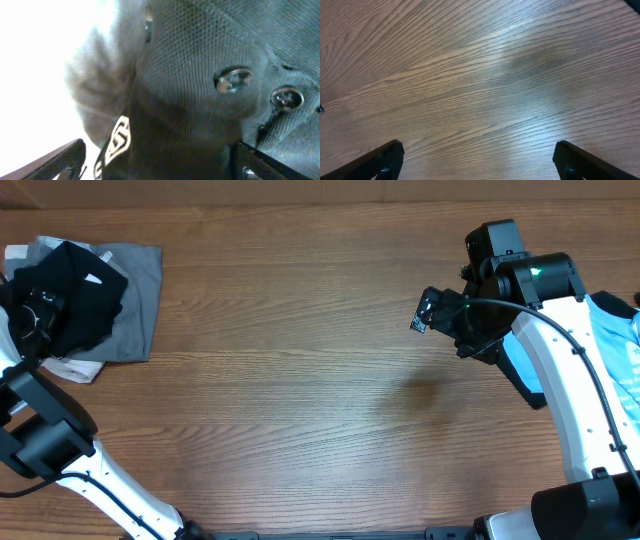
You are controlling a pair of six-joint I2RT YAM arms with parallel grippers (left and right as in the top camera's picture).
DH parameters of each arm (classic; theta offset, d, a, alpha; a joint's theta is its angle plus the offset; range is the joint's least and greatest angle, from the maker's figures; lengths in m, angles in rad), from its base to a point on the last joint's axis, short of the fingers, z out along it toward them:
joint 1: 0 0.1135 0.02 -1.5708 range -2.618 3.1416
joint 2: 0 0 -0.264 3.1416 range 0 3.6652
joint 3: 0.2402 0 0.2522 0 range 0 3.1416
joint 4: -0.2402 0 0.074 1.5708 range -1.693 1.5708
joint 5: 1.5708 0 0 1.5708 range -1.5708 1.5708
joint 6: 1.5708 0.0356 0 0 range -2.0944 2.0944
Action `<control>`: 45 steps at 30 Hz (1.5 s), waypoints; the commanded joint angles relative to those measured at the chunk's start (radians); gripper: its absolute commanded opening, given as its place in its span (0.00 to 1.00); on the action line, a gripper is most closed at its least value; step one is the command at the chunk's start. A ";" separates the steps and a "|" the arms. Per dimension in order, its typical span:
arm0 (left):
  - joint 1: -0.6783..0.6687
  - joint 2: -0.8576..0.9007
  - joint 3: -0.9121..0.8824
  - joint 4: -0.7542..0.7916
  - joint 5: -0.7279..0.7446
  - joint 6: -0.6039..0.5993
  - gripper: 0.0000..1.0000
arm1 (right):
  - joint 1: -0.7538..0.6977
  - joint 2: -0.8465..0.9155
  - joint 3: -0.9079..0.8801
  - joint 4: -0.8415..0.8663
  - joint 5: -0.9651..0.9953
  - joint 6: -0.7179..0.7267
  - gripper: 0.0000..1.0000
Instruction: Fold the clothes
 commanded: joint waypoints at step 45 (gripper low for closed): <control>-0.165 0.139 0.352 0.138 -0.028 0.266 0.04 | 0.001 -0.027 0.021 -0.014 -0.026 -0.021 1.00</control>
